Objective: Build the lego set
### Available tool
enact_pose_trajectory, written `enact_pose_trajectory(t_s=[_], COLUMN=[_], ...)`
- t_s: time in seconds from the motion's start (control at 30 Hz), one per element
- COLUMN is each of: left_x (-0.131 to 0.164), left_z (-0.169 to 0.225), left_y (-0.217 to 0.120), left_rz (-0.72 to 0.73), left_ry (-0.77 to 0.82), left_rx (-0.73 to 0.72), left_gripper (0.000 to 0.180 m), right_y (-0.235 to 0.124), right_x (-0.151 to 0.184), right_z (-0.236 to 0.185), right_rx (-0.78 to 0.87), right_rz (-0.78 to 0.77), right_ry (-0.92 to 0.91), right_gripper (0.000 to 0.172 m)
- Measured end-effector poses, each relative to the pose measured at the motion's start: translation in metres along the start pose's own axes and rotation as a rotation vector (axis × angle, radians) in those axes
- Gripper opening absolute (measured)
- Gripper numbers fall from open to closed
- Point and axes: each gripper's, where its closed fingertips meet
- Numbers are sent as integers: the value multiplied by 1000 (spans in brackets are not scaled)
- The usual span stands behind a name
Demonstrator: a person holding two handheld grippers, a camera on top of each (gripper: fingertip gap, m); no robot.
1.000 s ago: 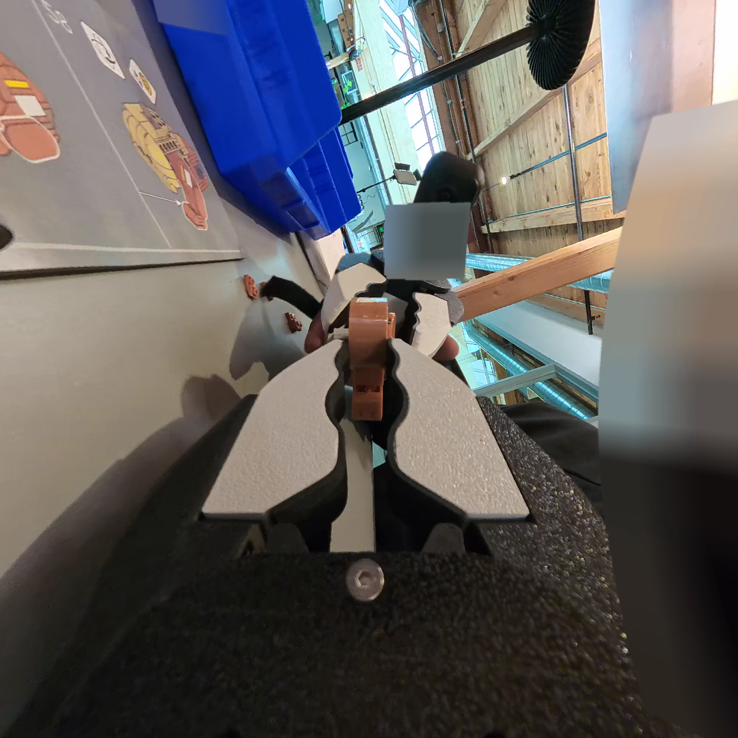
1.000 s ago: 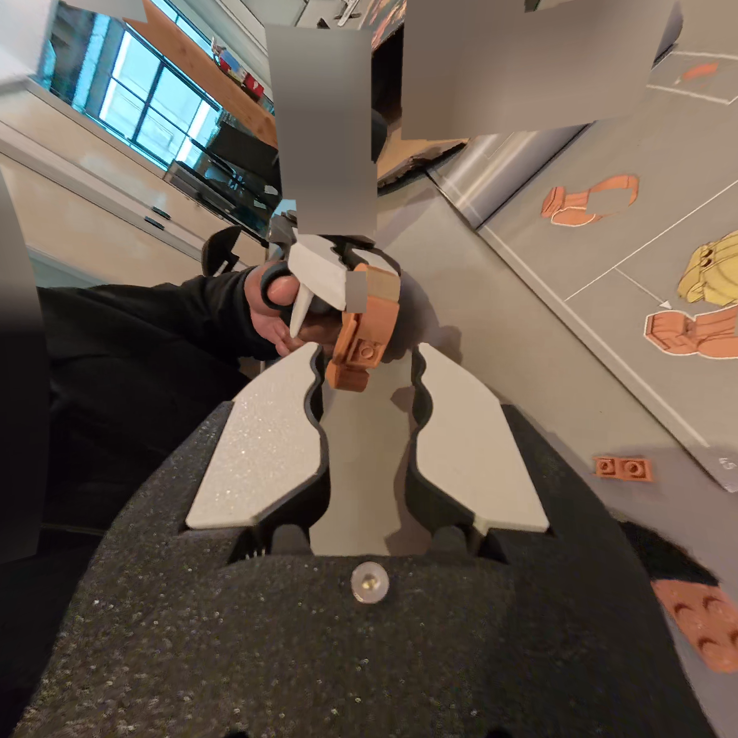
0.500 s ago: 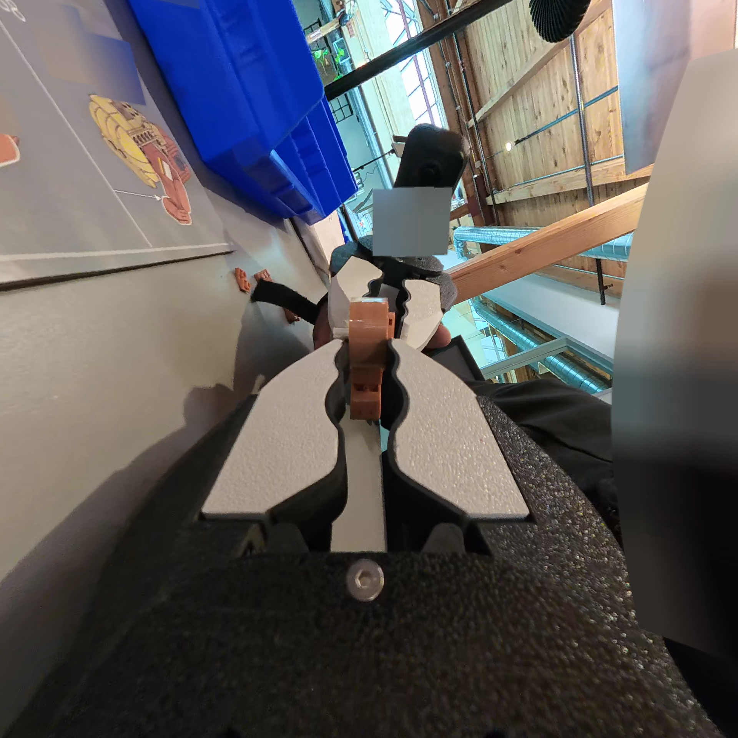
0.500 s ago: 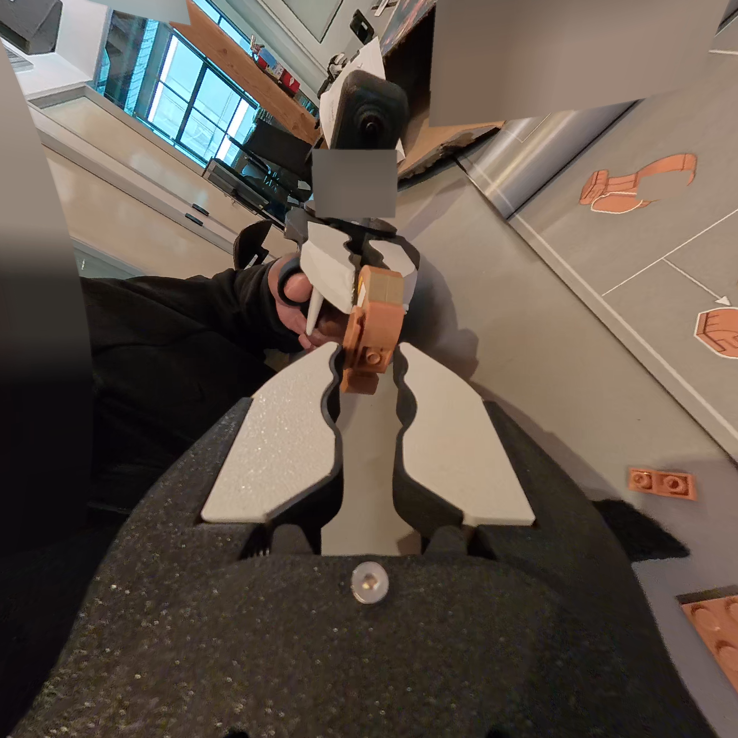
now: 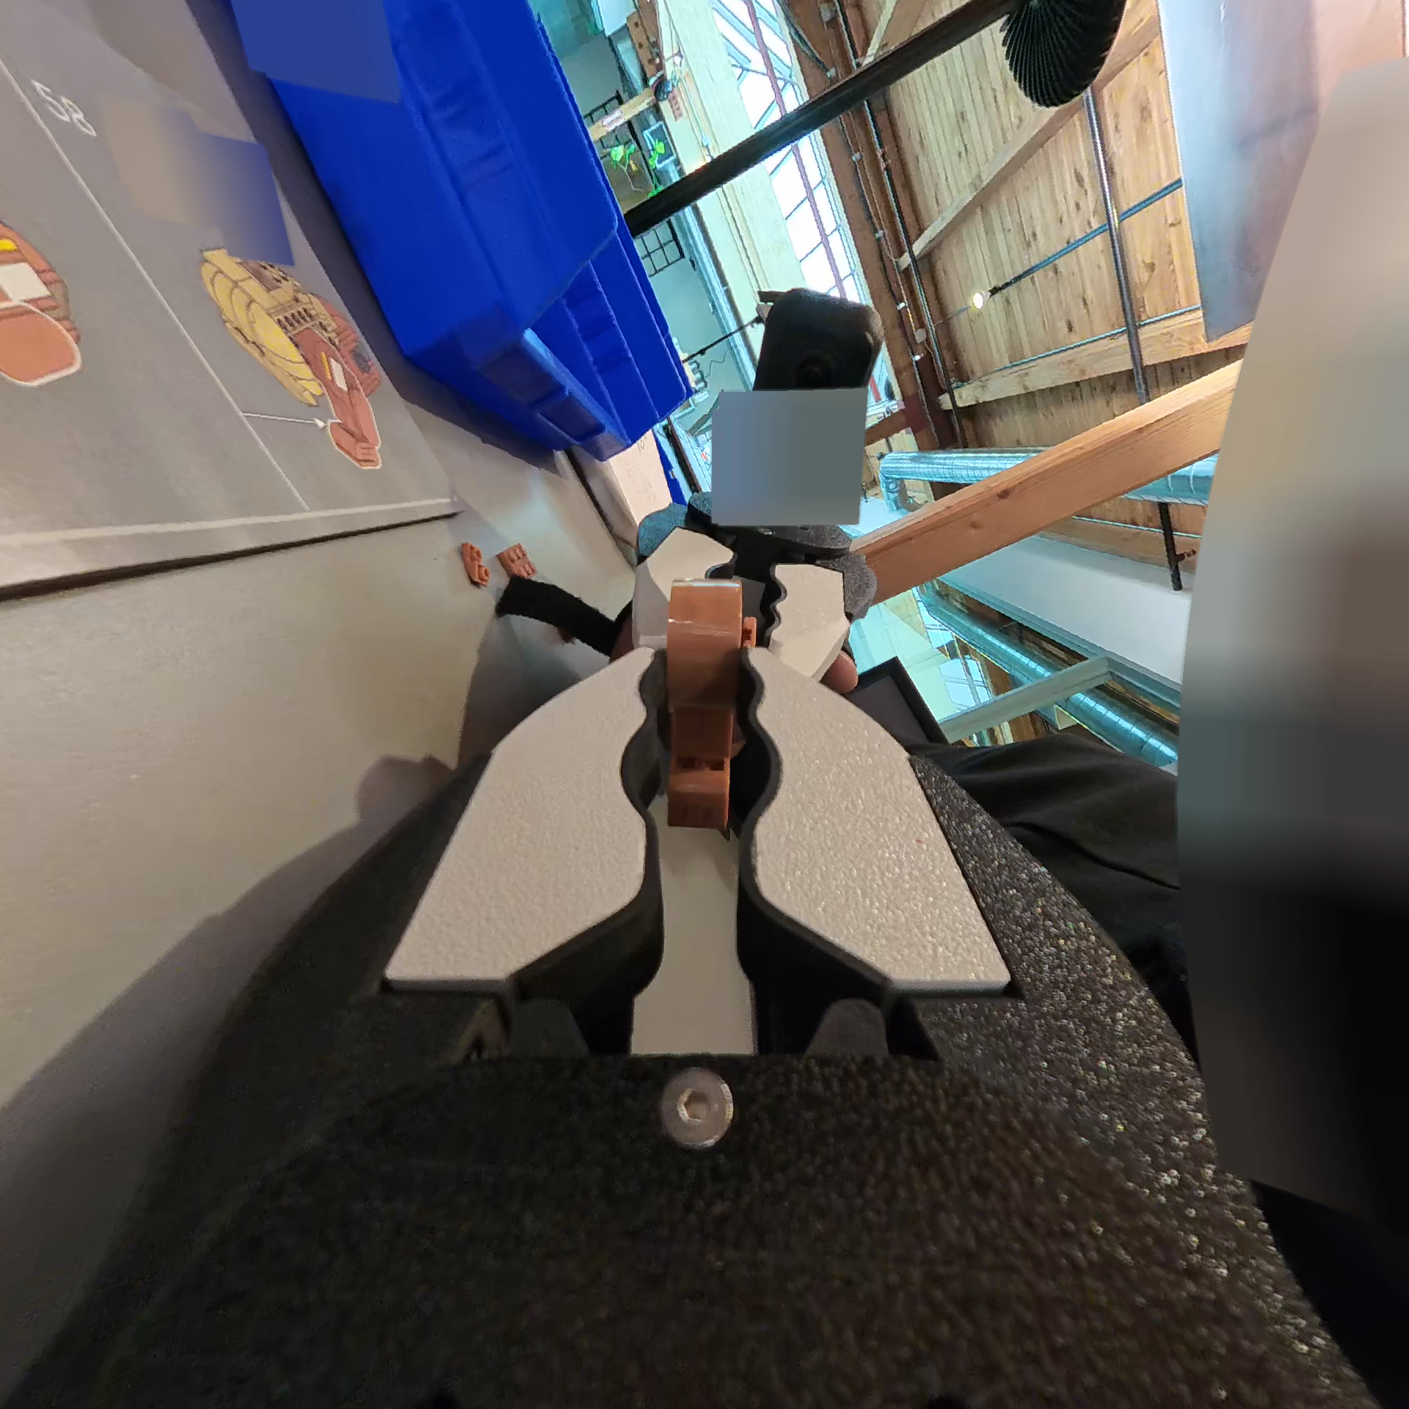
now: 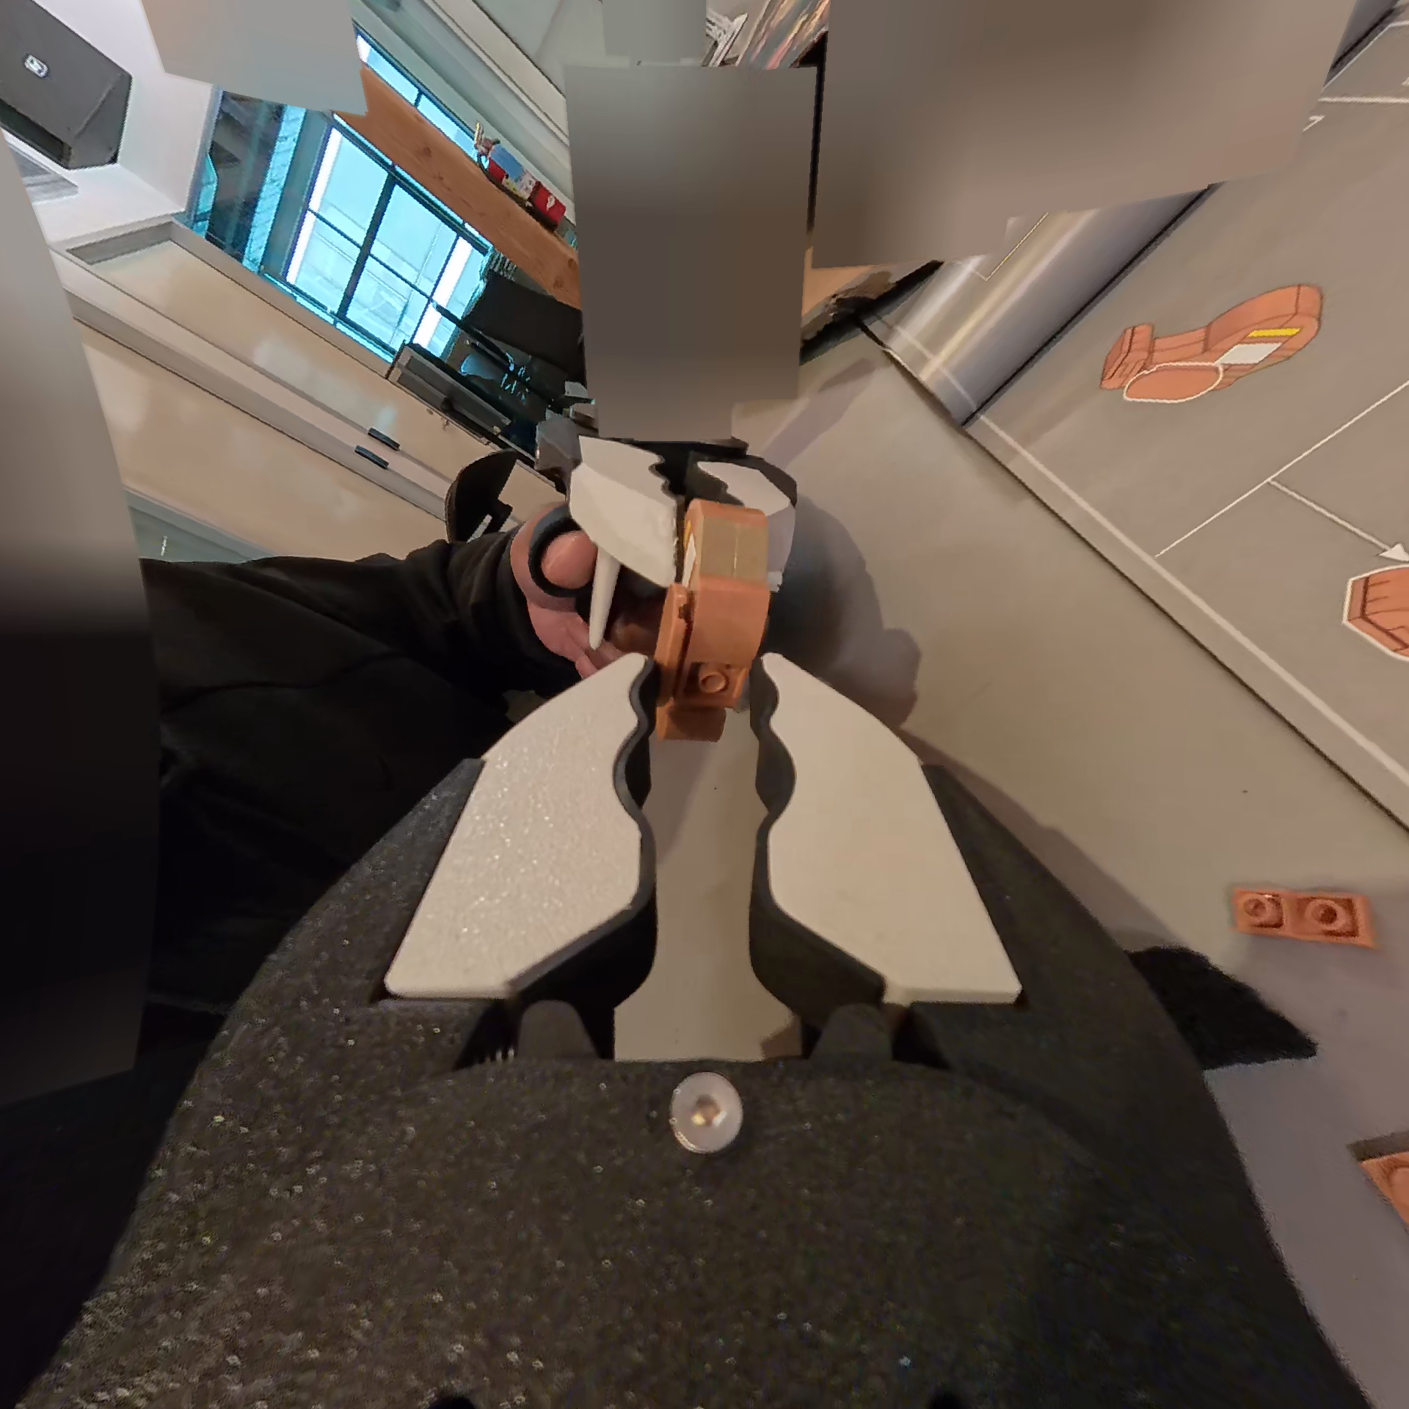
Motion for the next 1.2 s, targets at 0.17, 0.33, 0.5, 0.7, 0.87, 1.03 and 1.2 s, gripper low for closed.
enact_pose_trajectory(t_s=[0.17, 0.33, 0.5, 0.7, 0.87, 1.03, 1.2], left_x=[-4, -4, -4, -5, -6, -6, -7], left_z=[1, 2, 5, 14, 17, 21, 26], left_y=[-1, 0, -1, -2, -2, -2, -2], left_rz=[42, 49, 48, 34, 37, 54, 69], left_ry=[0, 14, 30, 107, 175, 238, 307], left_rx=[-1, -1, 19, 61, 59, 61, 66], left_gripper=[16, 16, 16, 16, 16, 16, 16], right_y=[0, 0, -1, -2, -1, -1, -2], right_x=[-2, -2, -5, -6, -5, -7, -8], right_z=[0, 0, -4, -11, -12, -15, -17], right_rx=[7, 2, -36, -48, -16, 0, 39], right_rz=[26, 36, 59, 65, 57, 75, 73], right_ry=[11, 12, 16, -68, -113, -112, -160], right_gripper=[22, 22, 22, 21, 21, 21, 21])
Point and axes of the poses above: each gripper's, where its closed fingertips meet, y out along the fingers, x out of its underside, z = x × y across the jaws, and after that the axes turned 5 degrees about -x, right-handed
